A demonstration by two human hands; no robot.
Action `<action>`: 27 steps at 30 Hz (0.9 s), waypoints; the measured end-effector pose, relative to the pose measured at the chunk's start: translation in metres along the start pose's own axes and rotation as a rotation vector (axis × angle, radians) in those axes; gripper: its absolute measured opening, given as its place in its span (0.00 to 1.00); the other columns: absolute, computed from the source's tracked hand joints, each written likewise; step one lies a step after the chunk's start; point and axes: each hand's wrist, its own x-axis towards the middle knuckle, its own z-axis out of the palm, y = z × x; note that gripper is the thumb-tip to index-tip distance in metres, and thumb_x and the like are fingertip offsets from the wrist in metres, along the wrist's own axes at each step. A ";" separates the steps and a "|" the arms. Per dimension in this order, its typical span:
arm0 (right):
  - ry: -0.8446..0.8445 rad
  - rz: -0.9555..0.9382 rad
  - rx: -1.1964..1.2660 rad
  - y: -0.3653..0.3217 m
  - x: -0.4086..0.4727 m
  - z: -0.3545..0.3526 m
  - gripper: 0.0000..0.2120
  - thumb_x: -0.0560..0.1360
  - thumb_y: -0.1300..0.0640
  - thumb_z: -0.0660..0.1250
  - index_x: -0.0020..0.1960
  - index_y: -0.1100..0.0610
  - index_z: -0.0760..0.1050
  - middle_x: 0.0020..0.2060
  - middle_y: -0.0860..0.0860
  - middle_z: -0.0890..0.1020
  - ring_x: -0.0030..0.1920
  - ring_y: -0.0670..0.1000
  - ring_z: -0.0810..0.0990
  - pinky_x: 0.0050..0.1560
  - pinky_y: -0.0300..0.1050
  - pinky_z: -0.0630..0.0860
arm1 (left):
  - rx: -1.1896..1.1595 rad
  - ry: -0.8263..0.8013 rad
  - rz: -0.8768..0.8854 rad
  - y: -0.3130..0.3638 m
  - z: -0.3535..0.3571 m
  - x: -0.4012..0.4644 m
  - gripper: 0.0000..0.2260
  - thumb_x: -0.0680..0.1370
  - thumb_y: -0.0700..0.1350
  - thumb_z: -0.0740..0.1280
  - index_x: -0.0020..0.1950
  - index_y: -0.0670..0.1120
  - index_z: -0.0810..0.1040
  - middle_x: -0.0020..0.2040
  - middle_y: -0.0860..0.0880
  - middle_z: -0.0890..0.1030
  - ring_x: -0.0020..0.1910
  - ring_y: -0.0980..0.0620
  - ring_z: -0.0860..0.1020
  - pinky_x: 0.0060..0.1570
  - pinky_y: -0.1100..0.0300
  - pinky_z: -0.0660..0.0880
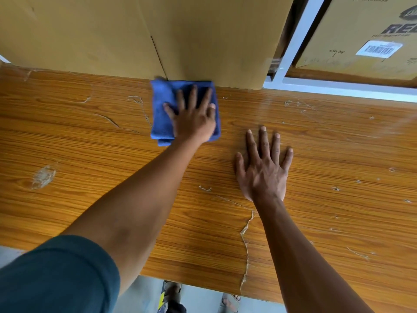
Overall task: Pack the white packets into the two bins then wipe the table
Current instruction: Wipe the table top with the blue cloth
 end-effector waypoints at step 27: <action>-0.007 0.008 -0.011 -0.002 0.000 -0.005 0.32 0.84 0.33 0.37 0.85 0.42 0.36 0.85 0.47 0.37 0.84 0.56 0.36 0.81 0.69 0.42 | 0.030 0.038 0.231 -0.025 0.022 -0.144 0.24 0.87 0.62 0.45 0.84 0.68 0.48 0.87 0.58 0.48 0.86 0.43 0.43 0.73 0.19 0.44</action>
